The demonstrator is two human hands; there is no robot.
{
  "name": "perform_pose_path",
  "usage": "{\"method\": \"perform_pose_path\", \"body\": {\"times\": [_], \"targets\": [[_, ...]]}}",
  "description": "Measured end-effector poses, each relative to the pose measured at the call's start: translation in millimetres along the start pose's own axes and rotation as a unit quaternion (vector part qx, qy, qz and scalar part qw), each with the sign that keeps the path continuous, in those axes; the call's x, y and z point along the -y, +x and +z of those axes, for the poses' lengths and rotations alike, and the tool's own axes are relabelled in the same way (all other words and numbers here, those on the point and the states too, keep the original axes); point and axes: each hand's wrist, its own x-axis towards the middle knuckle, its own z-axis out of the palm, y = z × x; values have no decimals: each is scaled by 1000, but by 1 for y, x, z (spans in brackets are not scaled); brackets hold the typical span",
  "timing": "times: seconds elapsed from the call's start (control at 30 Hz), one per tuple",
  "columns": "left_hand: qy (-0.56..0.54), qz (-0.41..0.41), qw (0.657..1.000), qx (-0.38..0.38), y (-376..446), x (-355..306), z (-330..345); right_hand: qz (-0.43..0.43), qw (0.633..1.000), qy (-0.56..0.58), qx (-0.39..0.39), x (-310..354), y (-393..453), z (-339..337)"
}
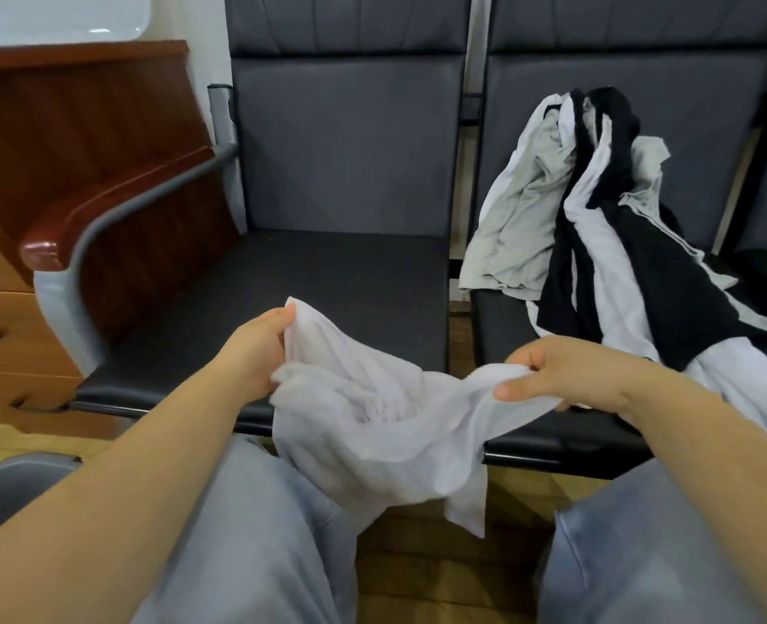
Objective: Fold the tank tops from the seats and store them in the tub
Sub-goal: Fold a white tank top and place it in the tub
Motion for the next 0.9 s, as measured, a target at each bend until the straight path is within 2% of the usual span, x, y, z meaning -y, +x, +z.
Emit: {"method": "perform_pose_path", "body": {"times": [0.13,0.27,0.37,0.43,0.5,0.57,0.67,0.7,0.8,0.9], "targets": [[-68,56,996,29,-23,-15,-10,-34,996,77,39,23,-37,-18],[-93,142,984,60,-51,-48,-20,-34,993,110,20,40,-68,-51],[-102,180,977,44,-73,-72,-25,-39,985,166,18,48,-90,-76],[-110,198,974,27,-85,-85,-31,-43,985,165,29,48,-101,-93],[-106,215,971,-6,-91,-98,-41,-20,991,130,-9,49,-111,-106],[-60,231,969,-62,-92,-107,-51,18,995,27,-98,52,-119,-116],[26,240,966,-96,-95,-114,-65,72,955,-195,-211,60,-128,-125],[39,241,966,-89,-96,-114,-69,76,942,-227,-234,63,-129,-126],[32,254,964,-72,-100,-109,-69,46,942,-194,-271,65,-129,-129],[-9,245,968,-53,-110,-104,-61,-1,957,-47,-287,60,-126,-126]]}}
